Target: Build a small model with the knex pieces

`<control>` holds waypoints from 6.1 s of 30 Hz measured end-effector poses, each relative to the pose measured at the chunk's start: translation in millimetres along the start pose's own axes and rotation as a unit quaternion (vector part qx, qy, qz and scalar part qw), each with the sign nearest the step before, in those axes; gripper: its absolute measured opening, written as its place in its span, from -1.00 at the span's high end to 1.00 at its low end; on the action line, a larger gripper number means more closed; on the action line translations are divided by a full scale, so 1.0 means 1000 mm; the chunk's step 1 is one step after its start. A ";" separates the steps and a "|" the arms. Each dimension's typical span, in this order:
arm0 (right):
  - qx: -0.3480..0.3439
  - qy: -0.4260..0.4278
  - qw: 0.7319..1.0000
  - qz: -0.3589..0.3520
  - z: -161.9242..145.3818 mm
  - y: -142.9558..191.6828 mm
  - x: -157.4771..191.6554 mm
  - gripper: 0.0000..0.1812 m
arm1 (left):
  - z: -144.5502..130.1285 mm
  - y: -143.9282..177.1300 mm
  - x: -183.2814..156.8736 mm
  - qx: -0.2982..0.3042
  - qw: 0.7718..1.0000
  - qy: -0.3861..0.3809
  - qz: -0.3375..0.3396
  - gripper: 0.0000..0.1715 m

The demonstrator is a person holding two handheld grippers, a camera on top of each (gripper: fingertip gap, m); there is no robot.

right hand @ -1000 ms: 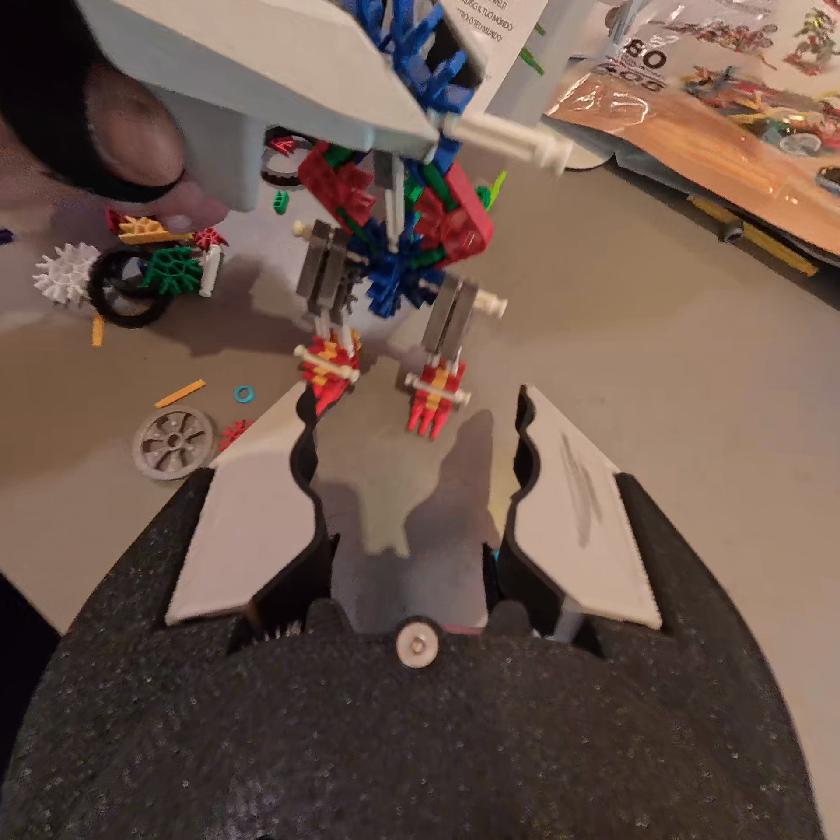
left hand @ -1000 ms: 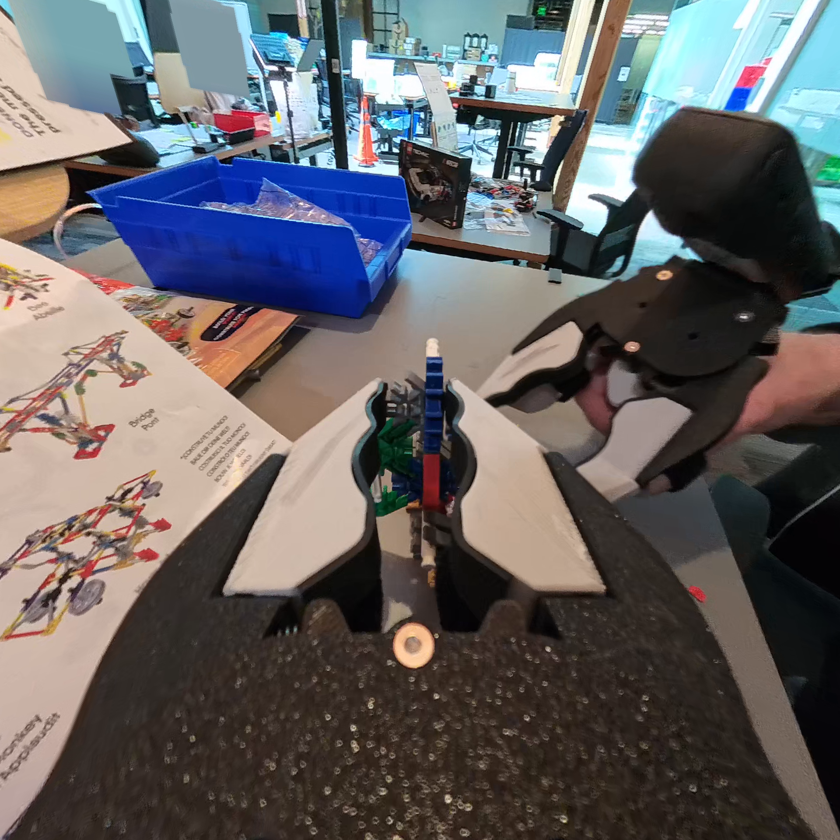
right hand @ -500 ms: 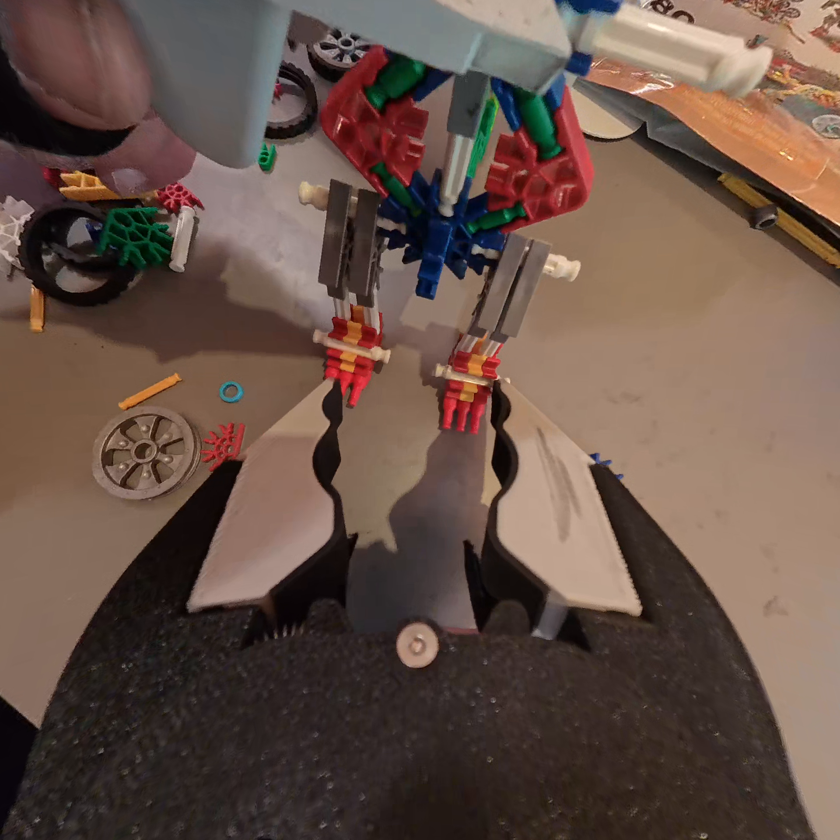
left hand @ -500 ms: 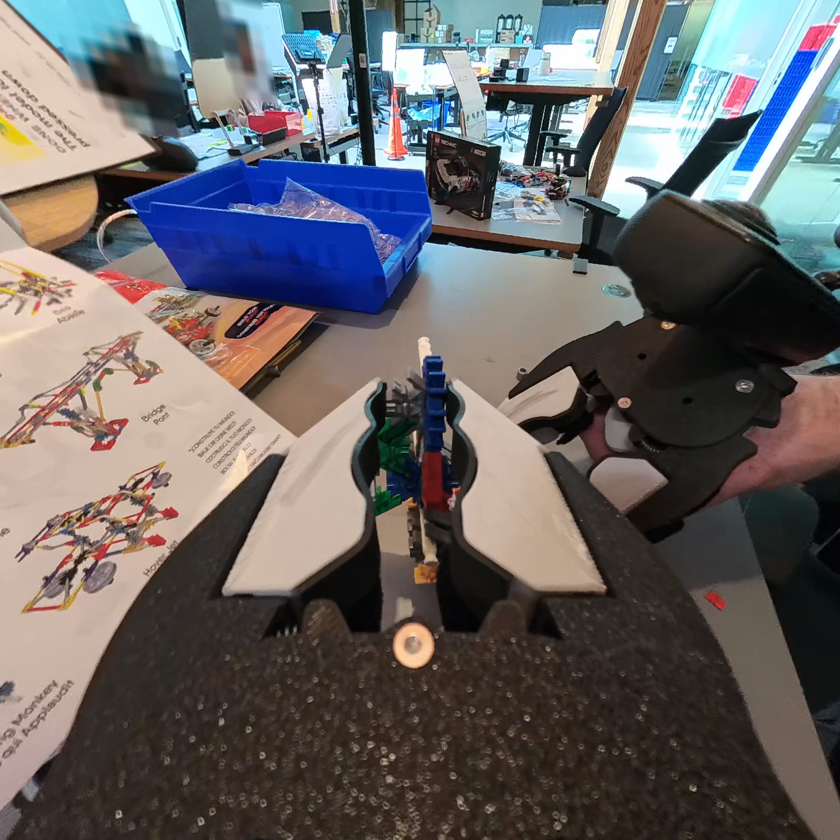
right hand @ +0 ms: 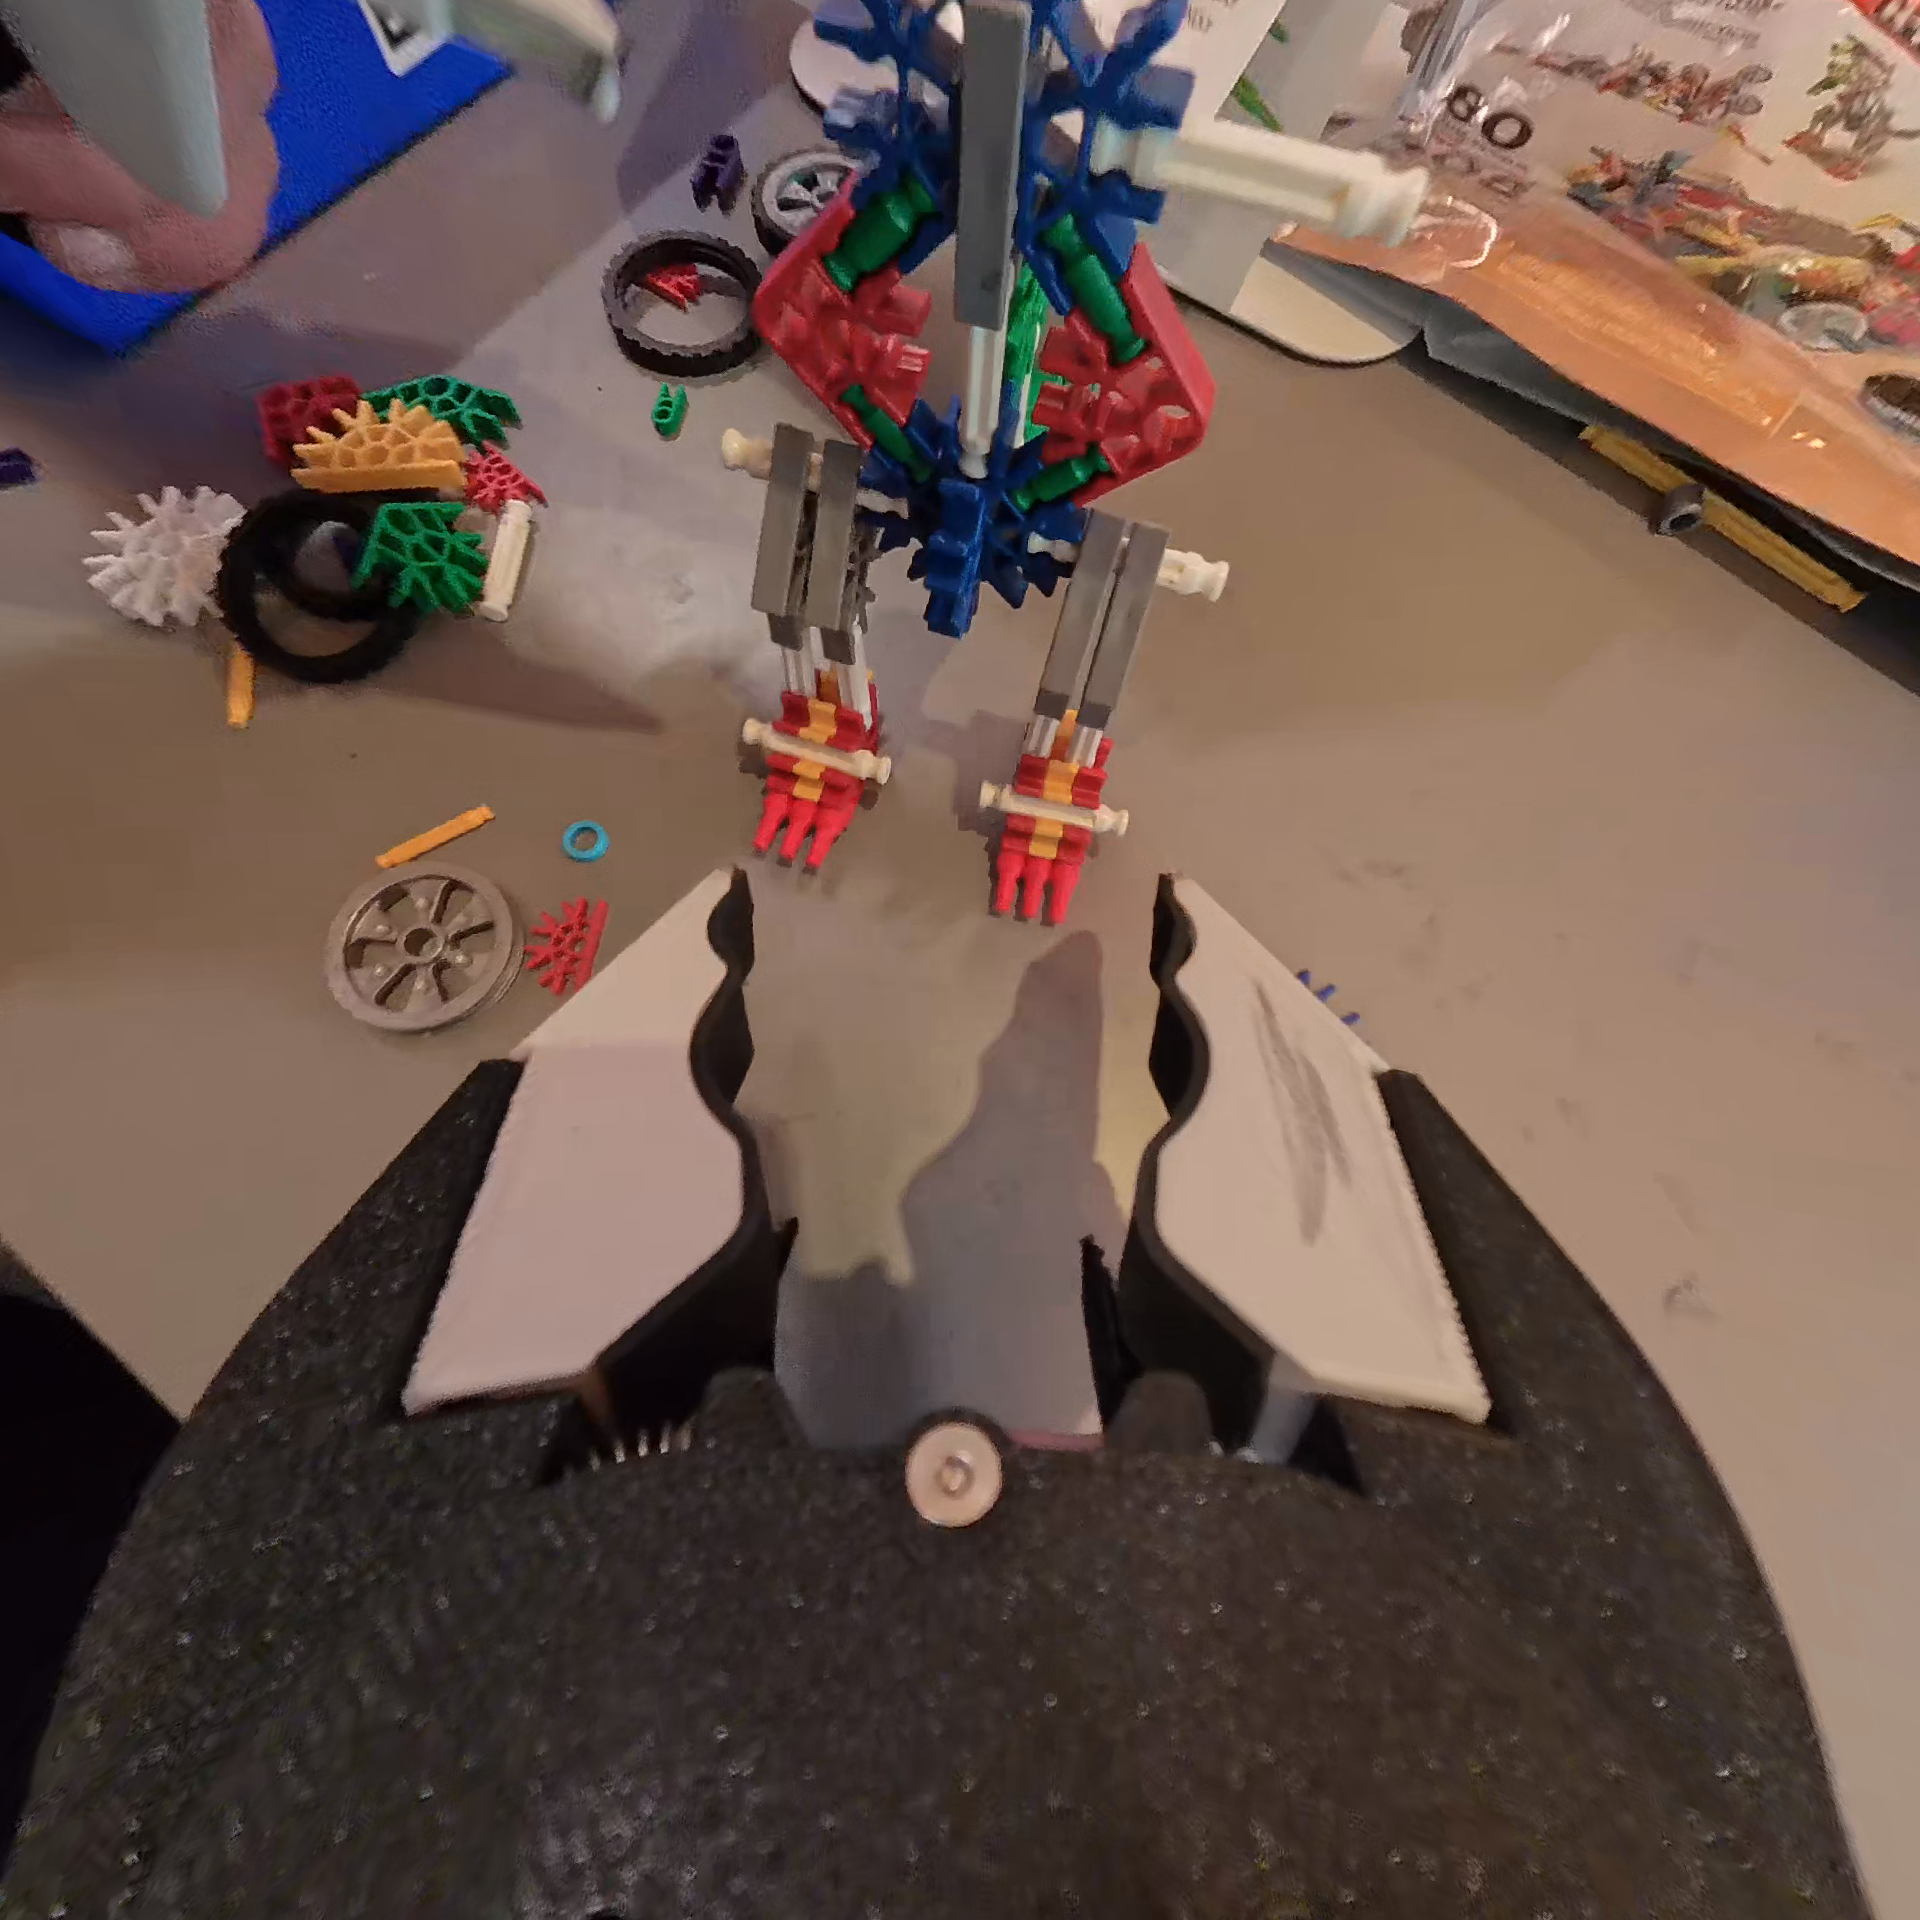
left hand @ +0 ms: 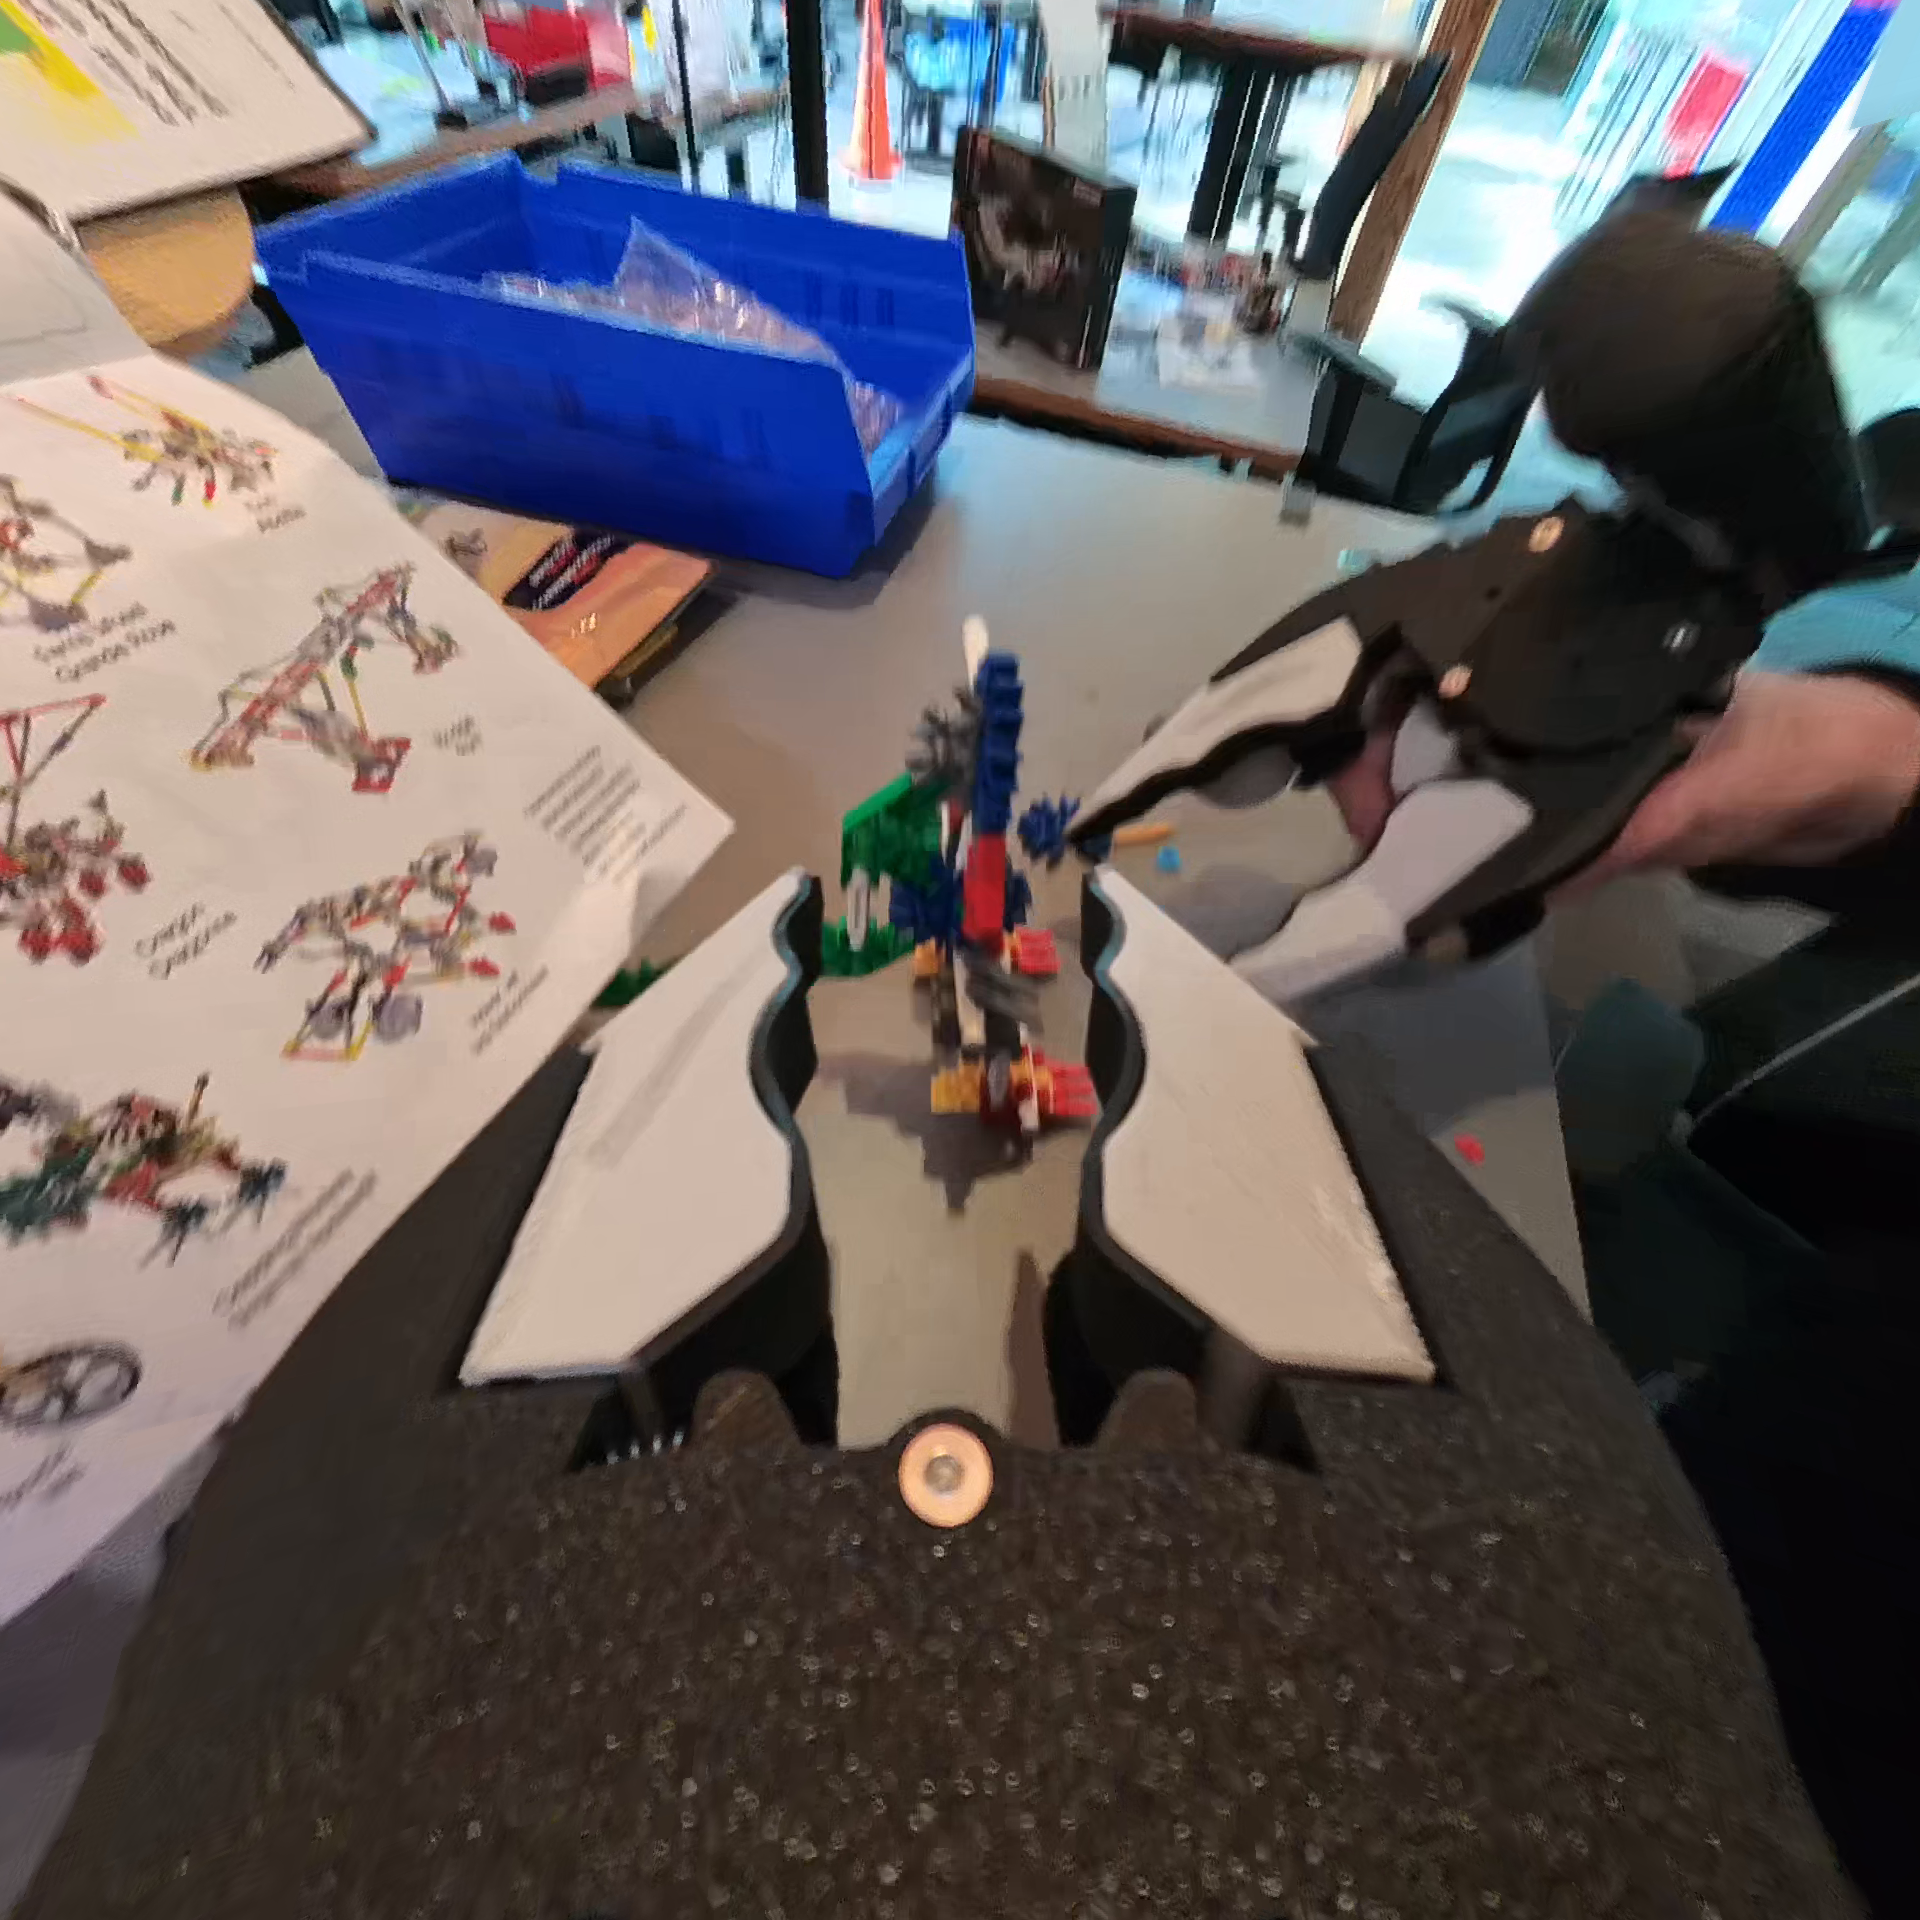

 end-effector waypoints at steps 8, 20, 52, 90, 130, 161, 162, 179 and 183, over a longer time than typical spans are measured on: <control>-0.007 0.001 1.000 0.029 -0.007 0.021 0.008 0.31 | -0.038 0.034 -0.011 0.182 0.981 -0.030 0.055 0.64; -0.013 0.012 0.999 0.052 -0.001 0.009 0.023 0.32 | -0.091 0.023 -0.006 0.366 0.918 0.017 0.150 0.54; -0.019 0.023 0.995 0.094 0.004 -0.006 0.010 0.35 | -0.091 0.019 -0.017 0.381 0.919 -0.062 0.079 0.88; -0.031 0.016 0.994 0.104 0.013 -0.003 -0.034 0.35 | -0.089 0.000 -0.026 0.318 0.944 -0.014 0.084 0.72; -0.062 0.020 0.981 0.180 0.020 -0.008 0.026 0.95 | -0.045 0.002 -0.040 0.140 0.989 0.024 0.036 1.00; -0.158 0.008 0.920 0.358 0.060 0.022 0.018 0.94 | 0.009 0.008 -0.057 0.052 0.994 0.008 -0.096 0.94; -0.163 0.003 0.921 0.355 0.062 0.023 0.016 0.95 | 0.011 0.008 -0.055 0.046 0.995 0.010 -0.088 0.91; -0.163 0.022 0.898 0.409 0.066 0.030 0.016 0.95 | 0.014 0.009 -0.058 0.020 0.983 0.092 -0.157 0.95; -0.159 0.027 0.898 0.409 0.065 0.029 0.016 0.95 | 0.011 0.009 -0.059 0.017 0.983 0.099 -0.151 0.95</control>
Point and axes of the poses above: each gripper's, where its closed fingertips meet, y back along the fingers, z out of its top, x = y × z across the jaws, the point moved 7 cm from there along y, back along the fingers, and after that the axes turned 6 degrees about -x, right-handed, at the moved point
